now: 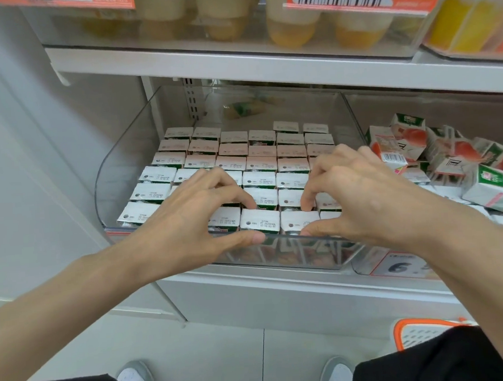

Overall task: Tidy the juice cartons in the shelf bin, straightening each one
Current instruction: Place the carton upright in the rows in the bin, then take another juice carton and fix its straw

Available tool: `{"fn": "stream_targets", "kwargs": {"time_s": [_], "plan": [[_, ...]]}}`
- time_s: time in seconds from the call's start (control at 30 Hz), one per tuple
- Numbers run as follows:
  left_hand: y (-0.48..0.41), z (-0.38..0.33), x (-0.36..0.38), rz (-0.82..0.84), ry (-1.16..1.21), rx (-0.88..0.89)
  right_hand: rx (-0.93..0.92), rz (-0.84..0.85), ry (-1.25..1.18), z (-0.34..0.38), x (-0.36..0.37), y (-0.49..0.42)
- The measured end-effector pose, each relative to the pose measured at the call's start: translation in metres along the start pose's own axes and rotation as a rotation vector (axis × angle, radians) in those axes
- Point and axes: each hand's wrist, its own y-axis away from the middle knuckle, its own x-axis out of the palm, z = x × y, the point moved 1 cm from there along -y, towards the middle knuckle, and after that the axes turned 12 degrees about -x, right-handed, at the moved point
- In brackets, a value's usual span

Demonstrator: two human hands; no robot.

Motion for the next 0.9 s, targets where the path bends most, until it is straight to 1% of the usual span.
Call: {"fn": "stream_targets", "kwargs": {"time_s": [0.17,0.27,0.33,0.4,0.47,0.53,0.63,0.73,0.83,0.9], "plan": [[-0.006,-0.016,0.006,0.013,0.147,-0.039,-0.029,0.021,-0.054,-0.007,0.001,0.002],[-0.009,-0.028,0.011,0.036,0.122,-0.029,-0.058,0.008,-0.053,-0.009,-0.002,0.003],[-0.011,-0.032,0.013,0.043,0.116,-0.028,-0.06,-0.059,-0.131,-0.011,-0.003,0.005],[-0.013,-0.034,0.015,0.037,0.154,-0.021,-0.041,-0.165,-0.276,-0.013,-0.005,0.008],[-0.014,-0.039,0.013,0.051,0.27,-0.036,-0.017,-0.261,-0.412,-0.014,-0.006,0.012],[-0.013,-0.043,0.008,0.067,0.37,-0.045,-0.013,-0.305,-0.532,-0.012,-0.007,0.014],[-0.013,-0.045,0.004,0.026,0.455,-0.045,-0.024,-0.447,-0.614,-0.014,-0.007,0.016],[-0.013,-0.045,-0.004,0.001,0.641,-0.058,-0.049,-0.56,-0.709,-0.013,-0.006,0.016],[-0.01,-0.043,-0.019,-0.057,0.854,-0.101,-0.049,-0.615,-0.76,-0.01,-0.002,0.015],[-0.005,-0.04,-0.026,-0.087,0.886,-0.129,-0.029,-0.612,-0.8,-0.005,0.003,0.01]]}}
